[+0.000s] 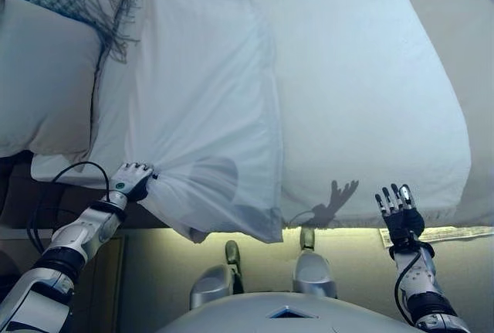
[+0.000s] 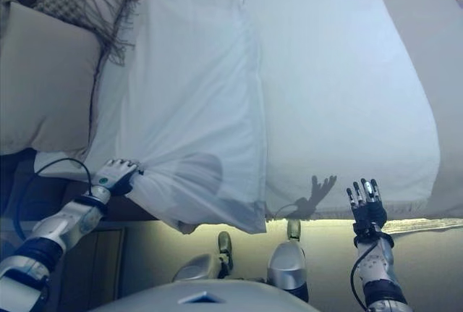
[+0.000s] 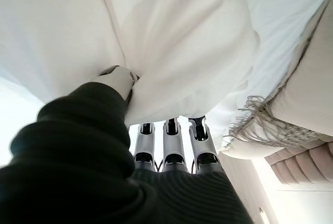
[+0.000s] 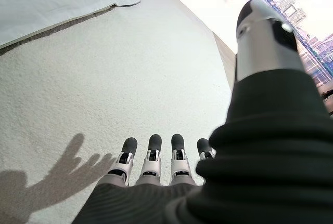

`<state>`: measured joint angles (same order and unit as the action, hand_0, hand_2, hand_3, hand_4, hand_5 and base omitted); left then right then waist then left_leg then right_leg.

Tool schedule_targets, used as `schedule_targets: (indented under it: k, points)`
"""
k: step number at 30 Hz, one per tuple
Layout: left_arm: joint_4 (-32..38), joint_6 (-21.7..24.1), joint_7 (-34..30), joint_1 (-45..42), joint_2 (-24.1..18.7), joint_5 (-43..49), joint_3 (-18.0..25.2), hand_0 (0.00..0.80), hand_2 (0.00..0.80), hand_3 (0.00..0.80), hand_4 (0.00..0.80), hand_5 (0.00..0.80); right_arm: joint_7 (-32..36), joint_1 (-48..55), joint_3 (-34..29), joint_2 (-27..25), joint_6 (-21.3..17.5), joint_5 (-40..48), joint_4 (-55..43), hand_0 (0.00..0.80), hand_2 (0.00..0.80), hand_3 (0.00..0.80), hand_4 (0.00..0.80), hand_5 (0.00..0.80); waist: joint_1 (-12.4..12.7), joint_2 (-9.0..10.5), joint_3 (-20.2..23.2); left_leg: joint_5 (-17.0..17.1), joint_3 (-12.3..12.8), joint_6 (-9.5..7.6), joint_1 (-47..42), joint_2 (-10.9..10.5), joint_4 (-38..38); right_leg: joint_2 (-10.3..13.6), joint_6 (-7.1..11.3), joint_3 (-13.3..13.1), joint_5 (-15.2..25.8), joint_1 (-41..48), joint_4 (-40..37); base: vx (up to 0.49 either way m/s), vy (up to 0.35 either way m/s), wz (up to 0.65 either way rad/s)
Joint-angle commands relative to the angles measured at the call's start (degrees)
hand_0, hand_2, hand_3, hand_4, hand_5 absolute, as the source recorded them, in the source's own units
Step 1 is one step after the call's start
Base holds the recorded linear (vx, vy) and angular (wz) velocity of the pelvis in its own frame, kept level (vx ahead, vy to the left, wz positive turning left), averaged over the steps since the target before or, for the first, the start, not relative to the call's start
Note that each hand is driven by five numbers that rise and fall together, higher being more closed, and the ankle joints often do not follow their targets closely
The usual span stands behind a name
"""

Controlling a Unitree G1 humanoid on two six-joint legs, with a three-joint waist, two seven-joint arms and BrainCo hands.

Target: Make the bed neatly

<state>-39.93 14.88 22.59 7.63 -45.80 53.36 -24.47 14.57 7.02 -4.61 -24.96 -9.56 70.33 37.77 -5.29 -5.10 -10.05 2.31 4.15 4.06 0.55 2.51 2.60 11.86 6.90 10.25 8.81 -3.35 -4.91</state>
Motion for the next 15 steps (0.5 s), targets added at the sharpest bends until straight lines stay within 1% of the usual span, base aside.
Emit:
schedule_targets:
  k: [1,6,8,10,11,12,13,15]
  points:
    - [-6.80,-5.52,-0.86,-5.01,-5.67,2.19,6.07,0.800,0.800,0.800,0.800,0.800,1.87,0.64,-3.39,-0.12,0.63,-1.12,-1.44,0.000,0.000,0.000,0.000,0.000,3.53,2.02,1.97,-1.14,-0.98,0.70,4.83,2.15,-6.17,5.74,5.63,0.41,-3.11,-0.28,6.52,0.037,0.046,0.01]
    - [-10.18,-9.93,-3.53,-6.61,-5.53,2.85,7.13,0.800,0.800,0.800,0.800,0.800,2.23,0.21,-3.15,-0.09,1.10,-1.66,-0.67,0.000,0.000,0.000,0.000,0.000,4.03,1.68,2.77,-1.51,-1.25,0.52,4.61,1.82,-6.25,6.02,5.66,0.48,-3.14,-0.04,6.45,0.031,0.037,0.00]
    - [-12.34,-13.72,-5.78,-7.21,-4.78,3.41,7.38,0.800,0.800,0.800,0.800,0.800,2.75,0.09,-3.19,0.13,1.05,-1.85,0.08,0.000,0.000,0.000,0.000,0.000,4.19,1.63,3.16,-1.64,-1.38,0.37,4.33,1.77,-6.22,6.01,5.61,0.51,-3.23,0.08,6.58,0.035,0.004,0.00]
    - [-14.84,-16.12,-6.19,-7.78,-3.49,3.16,7.73,0.800,0.800,0.800,0.800,0.800,3.45,0.16,-3.41,0.57,0.87,-2.29,0.63,0.000,0.000,0.000,0.000,0.000,4.21,1.70,3.38,-1.73,-1.51,0.25,4.11,1.78,-6.20,5.86,5.53,0.41,-3.46,0.23,6.66,0.034,-0.015,0.00]
    - [-16.14,-17.05,-6.42,-7.92,-2.77,3.05,7.78,0.753,0.753,0.753,0.753,0.753,3.82,0.18,-3.47,0.84,0.66,-2.59,0.98,0.000,0.000,0.000,0.000,0.000,4.20,1.74,3.55,-1.76,-1.57,0.20,3.99,1.79,-6.14,5.74,5.47,0.34,-3.59,0.31,6.64,0.038,-0.028,0.00]
    - [-17.47,-16.98,-5.89,-8.05,-2.00,2.74,7.72,0.464,0.464,0.464,0.464,0.464,4.18,0.07,-3.61,0.99,0.60,-2.83,1.39,0.000,0.000,0.000,0.000,0.000,4.17,1.82,3.72,-1.78,-1.61,0.18,3.89,1.83,-6.09,5.59,5.43,0.26,-3.70,0.37,6.59,0.032,-0.031,-0.01]
    - [-18.74,-17.15,-5.60,-8.07,-1.13,2.26,7.79,0.000,0.000,0.000,0.000,0.000,4.57,0.03,-3.76,1.18,0.55,-3.06,1.78,0.000,0.000,0.000,0.000,0.000,4.18,1.91,3.87,-1.80,-1.62,0.15,3.75,1.89,-5.99,5.44,5.39,0.22,-3.81,0.44,6.55,0.034,-0.034,-0.01]
    - [-21.09,-17.97,-7.10,-7.69,0.22,1.13,7.63,0.000,0.000,0.000,0.000,0.000,5.31,-0.07,-4.00,1.41,0.40,-3.52,2.62,0.000,0.000,0.000,0.000,0.000,4.08,1.98,4.16,-1.75,-1.63,0.16,3.46,2.04,-5.70,5.13,5.35,0.09,-4.06,0.59,6.44,0.032,-0.034,-0.03]
